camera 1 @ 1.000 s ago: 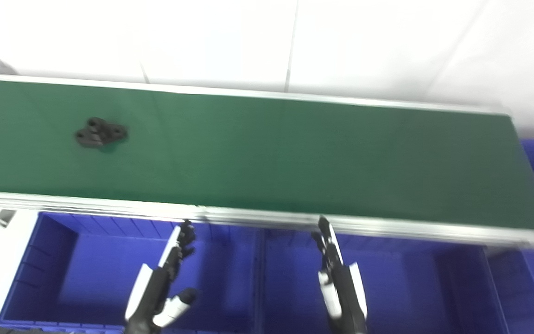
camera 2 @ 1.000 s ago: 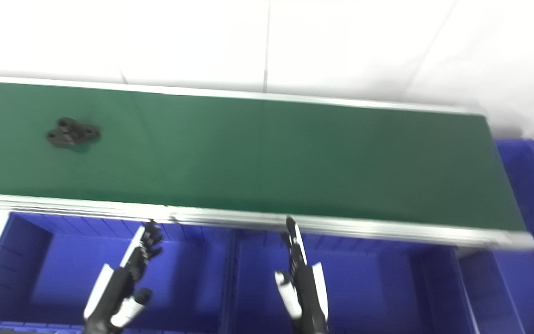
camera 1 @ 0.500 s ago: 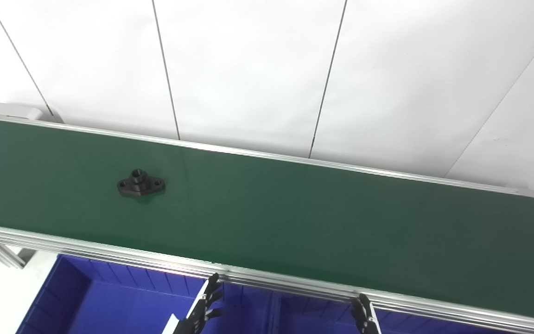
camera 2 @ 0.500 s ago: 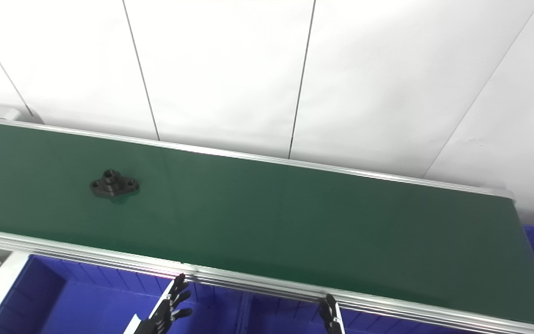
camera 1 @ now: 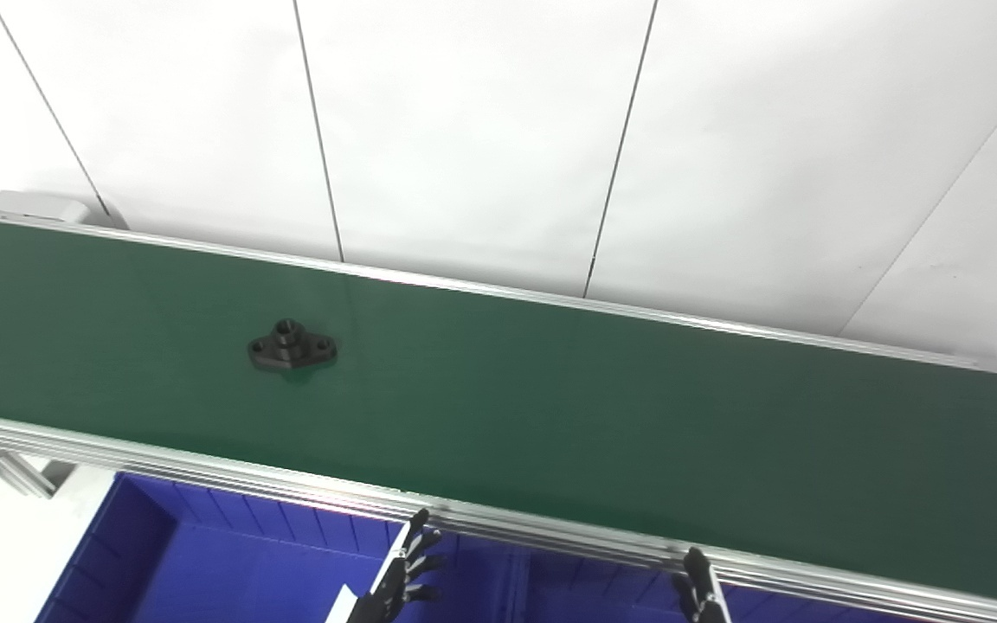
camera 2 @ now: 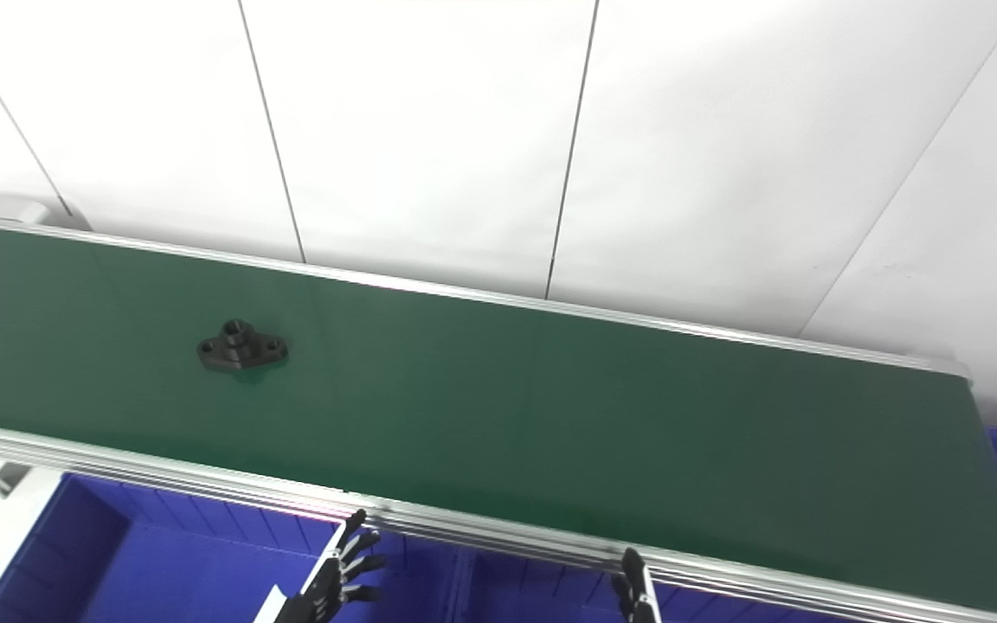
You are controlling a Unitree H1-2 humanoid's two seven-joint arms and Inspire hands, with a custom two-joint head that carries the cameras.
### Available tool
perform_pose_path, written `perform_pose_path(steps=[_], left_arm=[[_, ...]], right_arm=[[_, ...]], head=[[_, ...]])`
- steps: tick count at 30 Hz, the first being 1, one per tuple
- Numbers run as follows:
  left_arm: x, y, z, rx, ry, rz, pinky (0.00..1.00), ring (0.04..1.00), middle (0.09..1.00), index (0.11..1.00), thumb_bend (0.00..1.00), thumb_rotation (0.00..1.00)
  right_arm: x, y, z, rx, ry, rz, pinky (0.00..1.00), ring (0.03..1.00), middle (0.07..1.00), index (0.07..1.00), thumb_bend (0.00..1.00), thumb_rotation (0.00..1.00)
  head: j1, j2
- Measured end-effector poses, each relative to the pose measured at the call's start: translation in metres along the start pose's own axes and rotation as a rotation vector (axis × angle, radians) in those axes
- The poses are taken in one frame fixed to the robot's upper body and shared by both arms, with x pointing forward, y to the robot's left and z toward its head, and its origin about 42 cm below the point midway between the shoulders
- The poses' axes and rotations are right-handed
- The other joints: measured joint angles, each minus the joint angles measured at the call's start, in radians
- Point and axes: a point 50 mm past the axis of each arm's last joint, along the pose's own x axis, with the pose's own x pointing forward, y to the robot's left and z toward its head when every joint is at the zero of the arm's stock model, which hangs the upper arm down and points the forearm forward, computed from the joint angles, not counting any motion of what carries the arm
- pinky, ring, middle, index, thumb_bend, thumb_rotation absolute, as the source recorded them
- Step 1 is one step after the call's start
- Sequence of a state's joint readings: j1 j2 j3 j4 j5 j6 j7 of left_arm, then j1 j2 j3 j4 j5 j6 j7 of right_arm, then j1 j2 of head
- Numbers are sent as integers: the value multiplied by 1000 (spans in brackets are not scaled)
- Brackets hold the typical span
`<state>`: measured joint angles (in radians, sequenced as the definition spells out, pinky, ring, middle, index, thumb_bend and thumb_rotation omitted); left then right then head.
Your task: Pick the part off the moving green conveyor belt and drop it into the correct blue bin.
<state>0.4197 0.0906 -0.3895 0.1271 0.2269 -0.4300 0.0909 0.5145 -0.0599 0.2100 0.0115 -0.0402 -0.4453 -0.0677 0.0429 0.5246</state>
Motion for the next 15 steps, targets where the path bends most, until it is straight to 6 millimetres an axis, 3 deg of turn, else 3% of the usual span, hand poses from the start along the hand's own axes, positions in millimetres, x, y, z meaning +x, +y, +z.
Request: perform_pose_path(steps=[3,6,8,12,15], left_arm=[[0,0,0,-1,-1,4,715,868,947,1000,868,911],[-1,0,0,-1,-1,4,729,868,946,1000,842,898],[0,-1,0,-3,-2,2,734,871,949,1000,842,893],[0,0,1,-14,-4,2,719,868,946,1000,860,903],[1,2,0,-5,-6,0,709,867,948,1000,860,901]], right_arm=[[0,0,10,3,-32,-3,1000,944,953,1000,876,883],[1,1,18,-8,-65,4,972,909,915,999,856,744],[8,1,31,-53,-122,10,960,901,908,996,867,723],[39,2,62,-128,-280,24,925,904,921,999,896,644],[71,3,89,-204,-416,30,871,871,916,987,926,654]], head=[[-6,6],[-12,6],[-17,8],[-26,8],[-29,9]])
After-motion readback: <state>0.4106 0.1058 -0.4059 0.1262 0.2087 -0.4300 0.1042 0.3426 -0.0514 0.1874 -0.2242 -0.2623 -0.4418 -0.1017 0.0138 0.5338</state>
